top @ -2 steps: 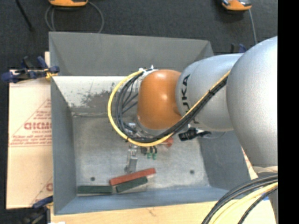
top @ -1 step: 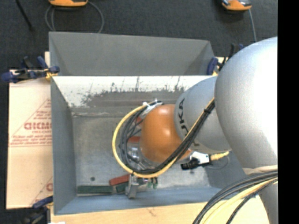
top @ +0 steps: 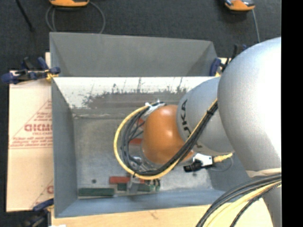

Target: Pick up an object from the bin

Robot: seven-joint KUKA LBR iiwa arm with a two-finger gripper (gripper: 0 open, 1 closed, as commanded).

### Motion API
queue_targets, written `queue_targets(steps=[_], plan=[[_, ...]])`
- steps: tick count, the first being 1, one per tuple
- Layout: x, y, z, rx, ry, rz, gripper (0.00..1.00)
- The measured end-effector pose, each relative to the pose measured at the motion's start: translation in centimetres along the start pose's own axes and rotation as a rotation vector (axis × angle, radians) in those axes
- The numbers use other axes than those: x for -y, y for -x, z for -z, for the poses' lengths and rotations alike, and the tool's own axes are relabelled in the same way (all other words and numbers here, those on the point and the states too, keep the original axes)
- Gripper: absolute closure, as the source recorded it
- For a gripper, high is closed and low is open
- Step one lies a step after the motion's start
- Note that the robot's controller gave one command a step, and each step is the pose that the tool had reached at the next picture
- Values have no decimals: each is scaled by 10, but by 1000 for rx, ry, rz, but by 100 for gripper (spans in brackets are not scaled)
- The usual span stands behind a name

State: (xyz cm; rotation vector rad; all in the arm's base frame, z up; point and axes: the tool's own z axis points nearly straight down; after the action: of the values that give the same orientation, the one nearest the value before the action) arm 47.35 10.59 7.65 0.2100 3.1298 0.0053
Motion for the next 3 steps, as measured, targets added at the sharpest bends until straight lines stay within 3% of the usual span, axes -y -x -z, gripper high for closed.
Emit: queue_targets(steps=[1,2,3], plan=[[47,25,-1,-1,7,-169,100],[70,15,26,-1,-2,-162,100],[69,15,24,-3,-1,-165,0]])
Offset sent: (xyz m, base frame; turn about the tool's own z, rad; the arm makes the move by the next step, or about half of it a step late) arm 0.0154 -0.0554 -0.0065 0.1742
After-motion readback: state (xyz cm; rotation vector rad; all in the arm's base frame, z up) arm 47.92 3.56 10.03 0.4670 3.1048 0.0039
